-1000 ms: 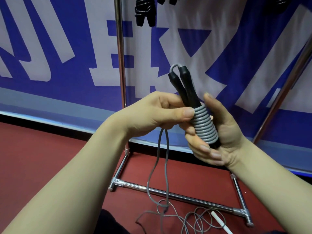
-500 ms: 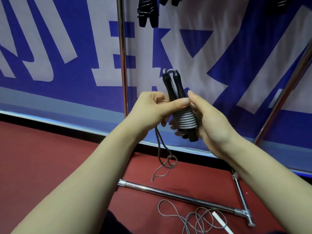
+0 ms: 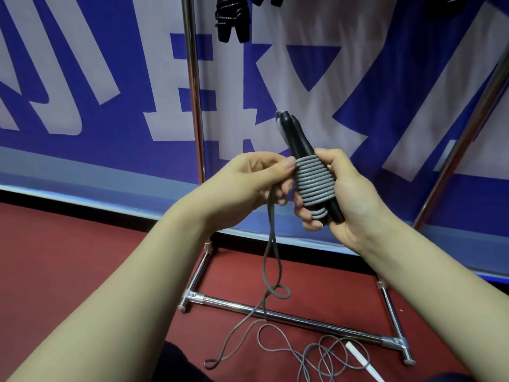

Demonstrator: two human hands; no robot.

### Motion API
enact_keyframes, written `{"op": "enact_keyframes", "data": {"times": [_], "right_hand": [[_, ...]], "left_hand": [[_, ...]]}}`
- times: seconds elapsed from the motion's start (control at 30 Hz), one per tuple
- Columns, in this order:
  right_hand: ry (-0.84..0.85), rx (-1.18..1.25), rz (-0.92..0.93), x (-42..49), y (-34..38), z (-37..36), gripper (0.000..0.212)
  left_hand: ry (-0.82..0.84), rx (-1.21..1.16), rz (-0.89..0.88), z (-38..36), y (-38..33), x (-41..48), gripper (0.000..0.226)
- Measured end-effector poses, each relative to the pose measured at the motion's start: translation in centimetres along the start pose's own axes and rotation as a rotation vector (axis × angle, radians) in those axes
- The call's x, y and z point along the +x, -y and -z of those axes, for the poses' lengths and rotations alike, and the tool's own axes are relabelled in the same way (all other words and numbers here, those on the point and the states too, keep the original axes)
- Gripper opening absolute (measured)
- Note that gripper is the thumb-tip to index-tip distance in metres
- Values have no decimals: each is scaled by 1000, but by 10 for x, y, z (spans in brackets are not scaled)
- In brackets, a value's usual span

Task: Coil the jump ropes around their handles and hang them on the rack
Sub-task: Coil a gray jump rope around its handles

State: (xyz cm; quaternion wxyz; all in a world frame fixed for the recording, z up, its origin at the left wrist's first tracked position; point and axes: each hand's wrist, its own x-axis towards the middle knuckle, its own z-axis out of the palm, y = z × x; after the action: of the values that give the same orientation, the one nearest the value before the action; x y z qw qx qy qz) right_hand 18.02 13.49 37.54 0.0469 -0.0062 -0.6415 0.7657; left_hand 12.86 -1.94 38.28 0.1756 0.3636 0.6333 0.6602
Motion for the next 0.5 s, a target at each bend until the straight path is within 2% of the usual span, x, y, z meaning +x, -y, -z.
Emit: {"op": "enact_keyframes", "data": {"times": [0.07,0.13,0.27,0.4,0.5], "right_hand": [[-22,16,21,2,2,3,42],[-39,22,29,2,6,7,40],[-79,27,56,4,11,17,37],[-110,-19,61,5,5,20,36],[-134,-33,66,7,4,19,35]], "left_hand": [[92,-92,15,6,2,-1,22],[112,-135,33,13,6,-1,26],[175,47,90,19,13,-2,19],[313,109,188,15,11,-4,30],[382,227,301,6,13,-5,20]]}}
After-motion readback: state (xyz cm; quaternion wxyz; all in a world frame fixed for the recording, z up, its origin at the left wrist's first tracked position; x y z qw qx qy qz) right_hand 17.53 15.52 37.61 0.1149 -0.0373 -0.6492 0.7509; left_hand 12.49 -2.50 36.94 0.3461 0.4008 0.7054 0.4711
